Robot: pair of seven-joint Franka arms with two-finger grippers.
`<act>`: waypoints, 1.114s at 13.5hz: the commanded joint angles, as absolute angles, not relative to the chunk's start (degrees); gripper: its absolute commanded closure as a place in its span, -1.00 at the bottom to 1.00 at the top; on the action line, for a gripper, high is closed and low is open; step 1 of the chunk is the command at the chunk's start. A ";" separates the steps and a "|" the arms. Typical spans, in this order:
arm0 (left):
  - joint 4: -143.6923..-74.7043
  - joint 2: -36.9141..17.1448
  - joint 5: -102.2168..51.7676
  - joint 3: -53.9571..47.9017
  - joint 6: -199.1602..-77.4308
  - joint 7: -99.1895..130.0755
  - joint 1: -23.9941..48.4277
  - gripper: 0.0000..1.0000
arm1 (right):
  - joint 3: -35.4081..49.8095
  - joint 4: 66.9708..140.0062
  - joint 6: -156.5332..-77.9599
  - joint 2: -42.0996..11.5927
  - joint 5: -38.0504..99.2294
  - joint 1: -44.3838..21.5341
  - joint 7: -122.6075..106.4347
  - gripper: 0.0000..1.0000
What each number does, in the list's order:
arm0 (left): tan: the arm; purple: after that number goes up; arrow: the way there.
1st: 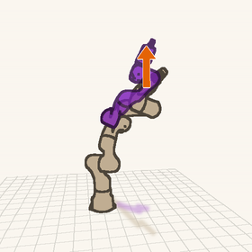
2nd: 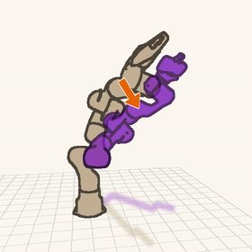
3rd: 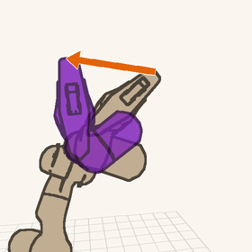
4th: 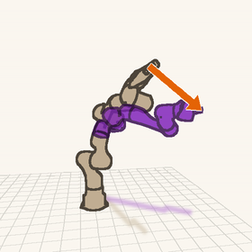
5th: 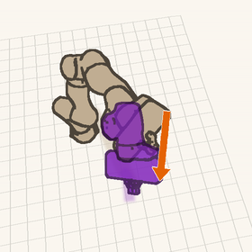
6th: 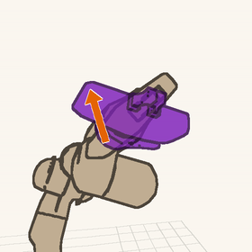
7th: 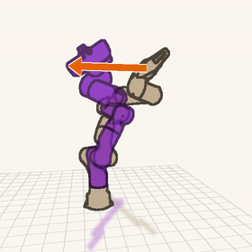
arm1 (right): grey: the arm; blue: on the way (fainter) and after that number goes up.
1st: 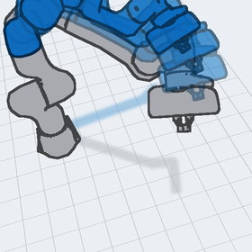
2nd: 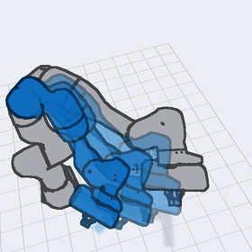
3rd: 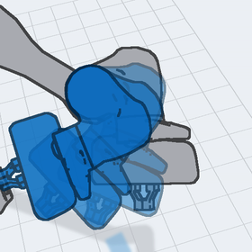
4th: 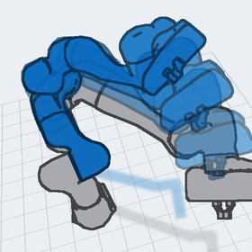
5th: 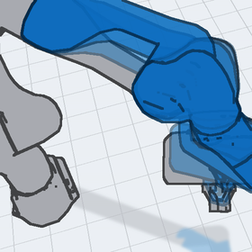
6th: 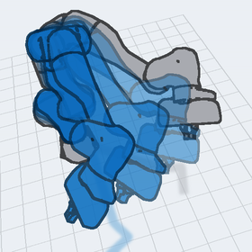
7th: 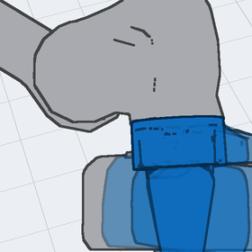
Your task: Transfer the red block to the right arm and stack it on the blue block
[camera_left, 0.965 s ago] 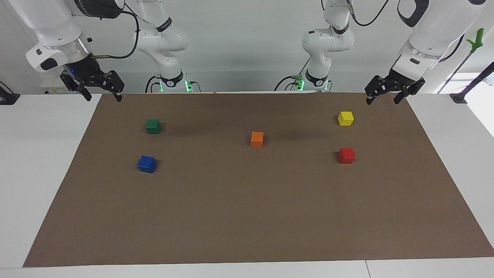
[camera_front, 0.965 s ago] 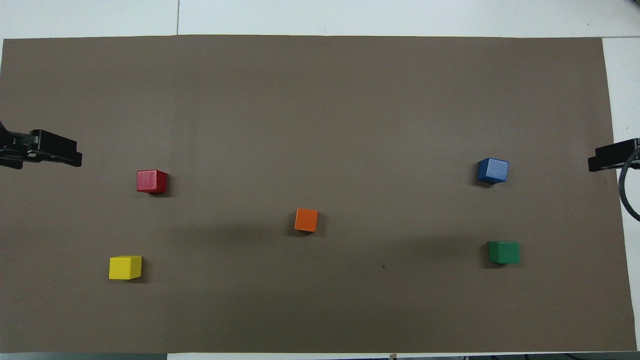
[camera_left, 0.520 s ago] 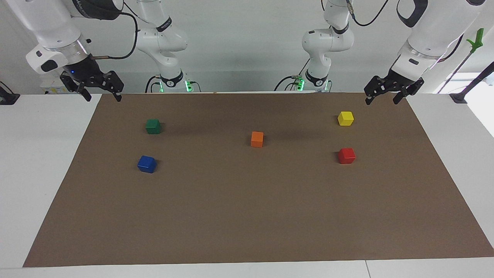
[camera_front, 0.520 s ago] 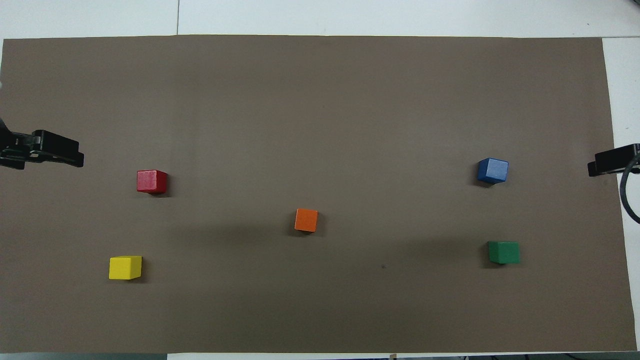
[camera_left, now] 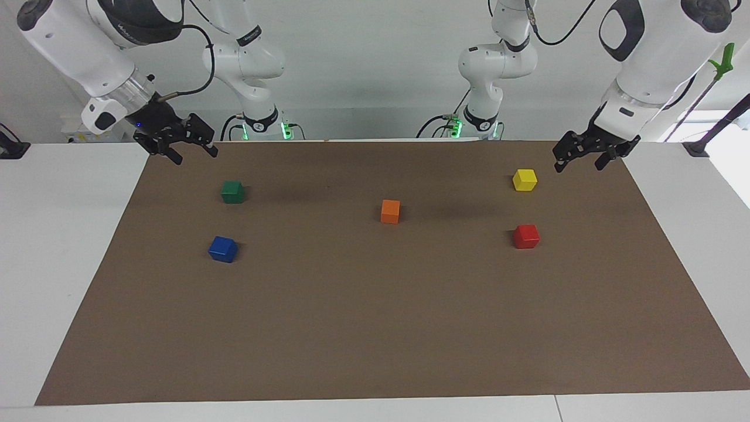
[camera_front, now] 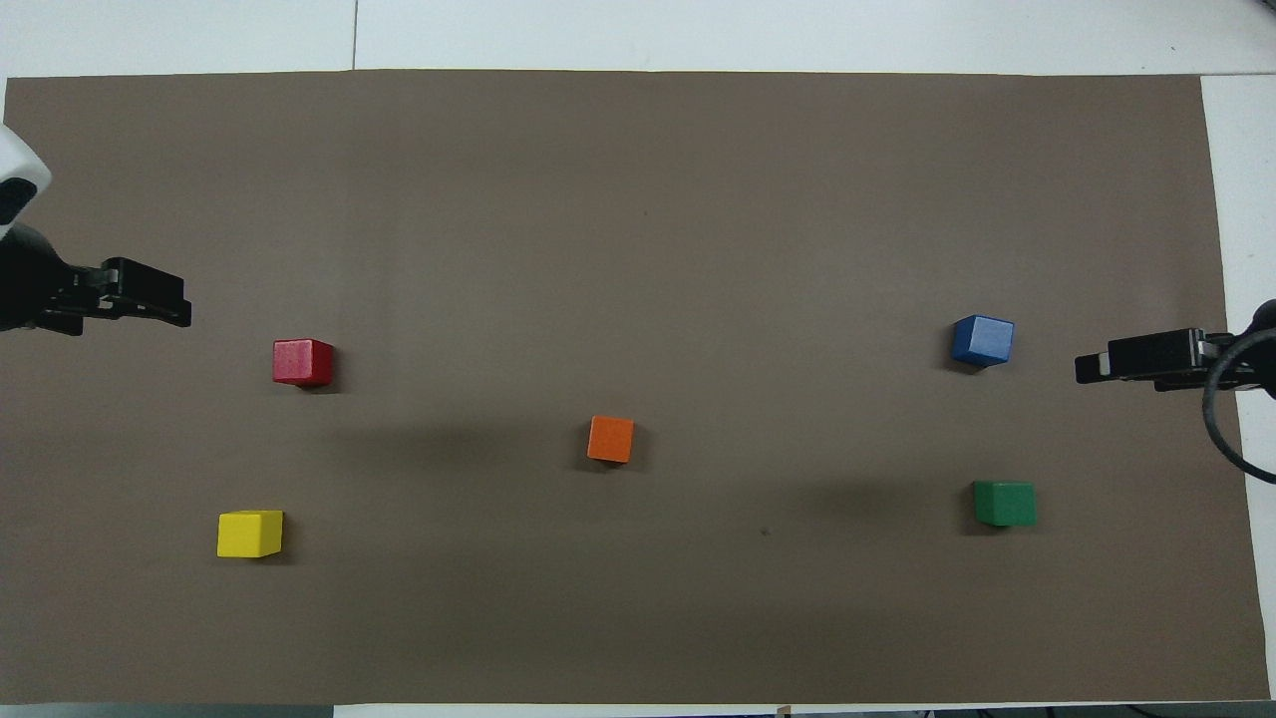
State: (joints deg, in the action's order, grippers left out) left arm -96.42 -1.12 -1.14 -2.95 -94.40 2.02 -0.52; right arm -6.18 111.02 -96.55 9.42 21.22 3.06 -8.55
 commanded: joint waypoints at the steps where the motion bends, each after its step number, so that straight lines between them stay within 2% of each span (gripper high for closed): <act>1: -106.40 -0.53 -1.14 -2.90 -103.67 1.49 -1.23 -1.00 | -6.06 116.88 -99.58 10.90 30.02 5.44 -15.18 -1.00; 3: -114.14 -0.35 -1.14 -2.90 -111.67 1.49 -1.14 -1.00 | -6.06 119.87 -99.15 9.42 38.63 8.34 -25.16 -1.00; 5: -118.72 -1.40 -1.14 -2.90 -117.92 2.28 -1.14 -1.00 | -6.06 122.68 -98.53 7.57 47.33 10.54 -35.90 -1.00; 8: -124.70 -2.63 -1.14 -2.90 -126.45 2.63 -0.97 -1.00 | -6.06 124.71 -93.62 6.42 57.88 10.63 -38.50 -1.00; 13: -127.88 -4.13 -1.14 -2.90 -133.94 5.10 -0.44 -1.00 | -5.98 130.06 -84.31 4.93 72.92 9.49 -38.67 -1.00; 15: -127.88 -5.97 -1.14 -2.90 -136.04 6.93 0.35 -1.00 | -5.89 132.18 -81.14 4.92 77.94 7.05 -38.85 -1.00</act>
State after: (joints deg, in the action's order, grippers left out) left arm -126.96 -4.73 -1.13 -3.01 -132.86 4.78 -0.58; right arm -5.89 129.54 -83.37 4.88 73.42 8.82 -37.18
